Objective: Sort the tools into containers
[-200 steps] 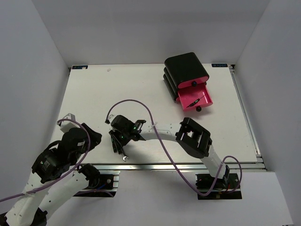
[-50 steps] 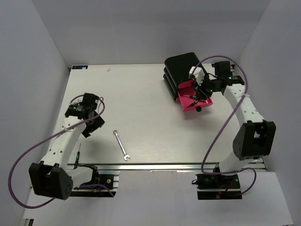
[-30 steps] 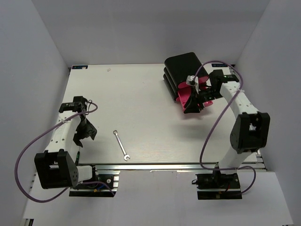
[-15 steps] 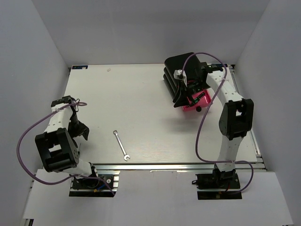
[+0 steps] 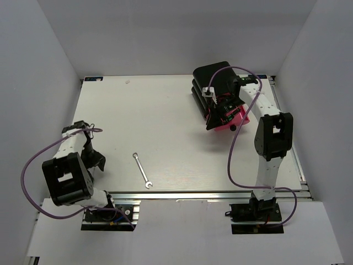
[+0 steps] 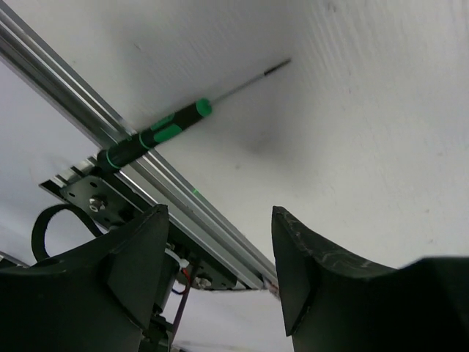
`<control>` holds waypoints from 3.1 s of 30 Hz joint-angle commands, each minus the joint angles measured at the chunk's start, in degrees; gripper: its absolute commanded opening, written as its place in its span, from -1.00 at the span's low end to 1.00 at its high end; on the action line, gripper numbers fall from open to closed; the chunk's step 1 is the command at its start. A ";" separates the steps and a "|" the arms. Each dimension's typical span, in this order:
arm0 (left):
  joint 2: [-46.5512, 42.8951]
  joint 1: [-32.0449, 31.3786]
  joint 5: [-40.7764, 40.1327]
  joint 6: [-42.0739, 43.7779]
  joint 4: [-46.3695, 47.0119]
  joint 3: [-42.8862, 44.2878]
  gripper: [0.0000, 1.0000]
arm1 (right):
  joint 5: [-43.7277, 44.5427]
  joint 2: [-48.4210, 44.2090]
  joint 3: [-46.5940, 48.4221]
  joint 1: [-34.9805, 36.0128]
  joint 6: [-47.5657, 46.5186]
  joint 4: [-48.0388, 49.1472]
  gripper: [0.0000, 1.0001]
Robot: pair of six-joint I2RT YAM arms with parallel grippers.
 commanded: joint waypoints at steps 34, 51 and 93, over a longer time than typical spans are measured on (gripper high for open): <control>12.71 15.20 6.25 7.76 9.19 1.47 0.35 | 5.05 -5.61 1.15 1.99 9.64 -1.24 -0.09; 17.63 15.29 5.37 7.76 10.24 3.40 0.19 | 4.96 -5.35 2.38 2.17 10.96 -1.32 -0.10; 24.31 15.29 27.59 6.97 19.82 2.44 -0.35 | 6.89 -4.91 5.28 3.14 13.95 -1.06 -0.09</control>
